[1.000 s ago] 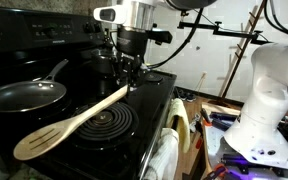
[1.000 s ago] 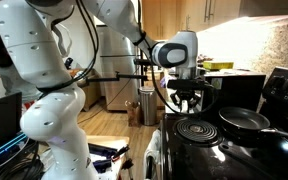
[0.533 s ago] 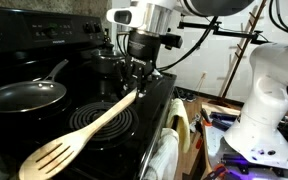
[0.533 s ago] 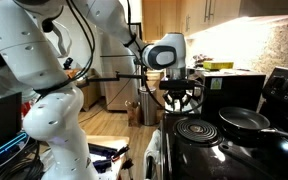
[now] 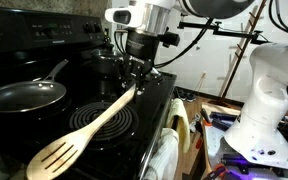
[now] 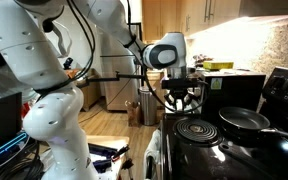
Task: Take the wooden spoon from the black pan and place it at the left of the stove
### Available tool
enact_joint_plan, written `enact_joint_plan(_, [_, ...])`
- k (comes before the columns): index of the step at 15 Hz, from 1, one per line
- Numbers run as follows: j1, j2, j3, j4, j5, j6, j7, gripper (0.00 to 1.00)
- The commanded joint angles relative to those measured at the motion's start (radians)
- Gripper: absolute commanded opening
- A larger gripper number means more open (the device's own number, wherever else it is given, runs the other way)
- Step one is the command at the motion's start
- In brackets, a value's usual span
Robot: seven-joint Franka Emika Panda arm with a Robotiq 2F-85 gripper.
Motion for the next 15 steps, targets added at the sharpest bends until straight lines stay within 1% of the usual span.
enact_joint_plan(1, [0.006,0.071,0.006,0.085,-0.078,0.000,-0.064,0.07])
enact_joint_plan(2, [0.004,0.095,0.011,0.112,-0.102,0.003,-0.071,0.07])
enact_joint_plan(5, [0.005,0.182,0.024,0.191,-0.096,0.002,-0.124,0.07])
enact_joint_plan(7, [0.001,0.250,0.040,0.239,-0.090,0.010,-0.121,0.07])
enact_joint_plan(9, [0.002,0.320,0.060,0.288,-0.053,0.016,-0.115,0.07])
enact_joint_plan(10, [0.000,0.356,0.071,0.315,-0.059,0.018,-0.097,0.07])
enact_joint_plan(11, [-0.002,0.382,0.082,0.337,-0.042,0.013,-0.098,0.07])
enact_joint_plan(15, [-0.001,0.481,0.123,0.422,-0.041,0.007,-0.052,0.07])
